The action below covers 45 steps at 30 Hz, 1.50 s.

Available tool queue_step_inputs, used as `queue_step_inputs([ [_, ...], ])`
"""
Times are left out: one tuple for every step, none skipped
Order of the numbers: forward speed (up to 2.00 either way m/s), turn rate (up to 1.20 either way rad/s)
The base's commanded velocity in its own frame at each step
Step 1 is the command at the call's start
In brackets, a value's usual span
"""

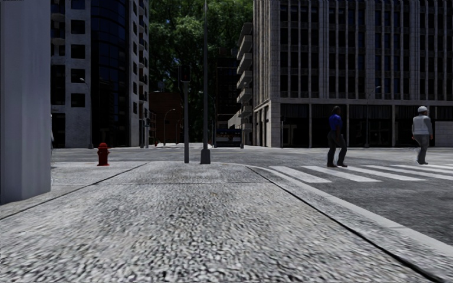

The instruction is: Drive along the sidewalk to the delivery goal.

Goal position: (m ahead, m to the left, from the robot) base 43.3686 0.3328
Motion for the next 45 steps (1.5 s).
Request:
queue_step_inputs([
  [2.0, 0.0],
  [2.0, 0.0],
  [2.0, 0.0],
  [2.0, 0.0],
  [2.0, 0.0],
  [2.0, 0.0],
  [2.0, 0.0],
  [2.0, 0.0],
  [2.0, 0.0],
  [2.0, 0.0],
  [2.0, 0.0],
  [2.0, 0.0],
  [2.0, 0.0],
  [2.0, 0.0],
  [2.0, 0.0],
  [2.0, 0.0],
  [2.0, 0.0],
  [2.0, 0.0],
  [2.0, 0.0],
  [2.0, 0.0],
  [2.0, 0.0],
  [2.0, 0.0],
  [2.0, 0.0],
  [2.0, -0.12],
  [2.0, -0.23],
  [2.0, -0.23],
  [2.0, -0.26],
  [2.0, -0.28],
  [2.0, -0.29],
  [2.0, -0.29],
  [2.0, -0.33],
  [2.0, -0.41],
  [2.0, -0.46],
  [2.0, -0.46],
  [2.0, -0.47],
  [2.0, -0.49],
  [2.0, -0.51],
  [2.0, -0.51],
  [2.0, -0.52],
  [2.0, -0.53],
  [2.0, -0.56],
  [2.0, -0.56],
  [2.0, -0.65],
  [2.0, -0.72],
  [2.0, -0.75],
])
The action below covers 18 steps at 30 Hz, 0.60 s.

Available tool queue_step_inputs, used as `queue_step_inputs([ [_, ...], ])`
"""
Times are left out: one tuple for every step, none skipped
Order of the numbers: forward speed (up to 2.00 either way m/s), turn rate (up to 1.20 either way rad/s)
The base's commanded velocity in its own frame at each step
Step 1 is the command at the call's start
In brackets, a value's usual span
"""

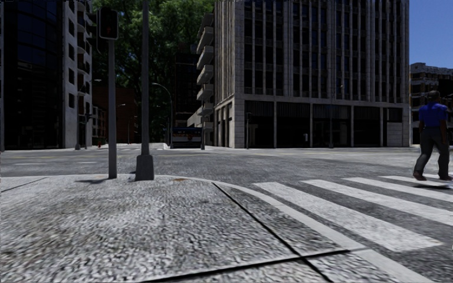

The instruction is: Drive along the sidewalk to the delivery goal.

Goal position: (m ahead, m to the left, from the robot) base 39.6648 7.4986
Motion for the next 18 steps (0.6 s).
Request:
queue_step_inputs([
  [2.0, -0.75],
  [2.0, -0.76],
  [2.0, -0.76],
  [2.0, -0.77],
  [2.0, -0.77],
  [2.0, -0.77],
  [2.0, -0.77],
  [2.0, -0.77],
  [2.0, -0.77],
  [2.0, -0.77],
  [2.0, -0.77],
  [2.0, -0.77],
  [2.0, -0.77],
  [2.0, -0.77],
  [2.0, -0.77],
  [2.0, -0.77],
  [2.0, -0.77],
  [2.0, -0.77],
])
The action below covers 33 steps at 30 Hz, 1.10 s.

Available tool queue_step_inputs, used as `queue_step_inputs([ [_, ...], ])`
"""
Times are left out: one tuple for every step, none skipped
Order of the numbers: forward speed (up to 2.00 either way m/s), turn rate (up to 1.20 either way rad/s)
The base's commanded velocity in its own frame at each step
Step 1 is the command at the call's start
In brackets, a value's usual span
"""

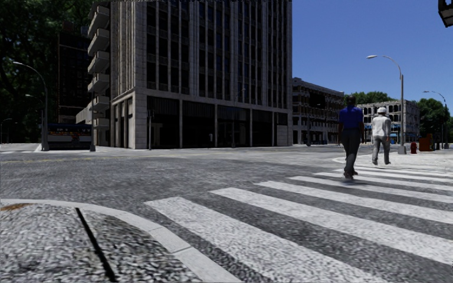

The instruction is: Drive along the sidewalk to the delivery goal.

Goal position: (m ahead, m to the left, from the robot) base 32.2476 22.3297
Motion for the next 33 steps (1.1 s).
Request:
queue_step_inputs([
  [2.0, -0.77],
  [2.0, -0.77],
  [2.0, -0.77],
  [2.0, -0.77],
  [2.0, -0.77],
  [2.0, -0.77],
  [2.0, -0.77],
  [2.0, -0.77],
  [2.0, -0.77],
  [2.0, -0.77],
  [2.0, -0.77],
  [2.0, -0.77],
  [2.0, -0.77],
  [2.0, -0.77],
  [2.0, -0.77],
  [2.0, -0.77],
  [2.0, -0.77],
  [2.0, -0.77],
  [2.0, -0.77],
  [2.0, -0.77],
  [2.0, -0.77],
  [1.97, -0.77],
  [1.97, -0.77],
  [1.88, -0.77],
  [1.84, -0.77],
  [1.83, -0.77],
  [1.83, -0.77],
  [1.82, -0.77],
  [1.82, -0.77],
  [1.82, -0.77],
  [1.82, -0.77],
  [1.82, -0.77],
  [1.82, -0.77],
])
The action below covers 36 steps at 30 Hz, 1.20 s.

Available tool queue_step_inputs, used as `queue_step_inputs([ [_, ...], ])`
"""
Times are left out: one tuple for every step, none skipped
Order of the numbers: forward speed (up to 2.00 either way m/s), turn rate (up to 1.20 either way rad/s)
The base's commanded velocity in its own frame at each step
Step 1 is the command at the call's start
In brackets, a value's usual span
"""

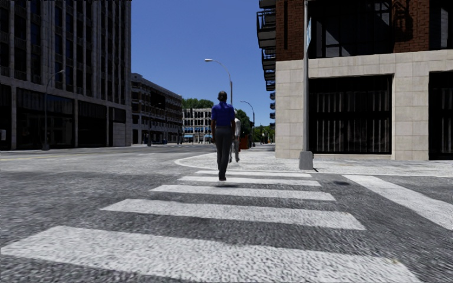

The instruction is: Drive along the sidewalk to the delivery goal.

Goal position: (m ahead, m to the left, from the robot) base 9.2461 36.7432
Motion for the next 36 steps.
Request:
queue_step_inputs([
  [1.82, -0.77],
  [1.82, -0.77],
  [1.82, -0.77],
  [1.82, -0.77],
  [1.82, -0.71],
  [1.82, -0.71],
  [1.82, 0.0],
  [1.82, 0.0],
  [1.82, 0.0],
  [1.82, 0.0],
  [1.82, 0.0],
  [1.82, 0.0],
  [1.82, 0.0],
  [1.82, 0.0],
  [1.82, 0.0],
  [1.82, 0.0],
  [1.82, 0.0],
  [1.82, 0.0],
  [1.82, 0.0],
  [1.82, 0.0],
  [1.82, 0.0],
  [1.82, 0.02],
  [1.82, 0.22],
  [1.82, 0.42],
  [1.82, 0.42],
  [1.82, 0.48],
  [1.82, 0.5],
  [1.82, 0.5],
  [1.82, 0.5],
  [1.82, 0.5],
  [1.82, 0.5],
  [1.82, 0.5],
  [1.82, 0.5],
  [1.82, 0.5],
  [1.82, 0.5],
  [1.82, 0.31],
])
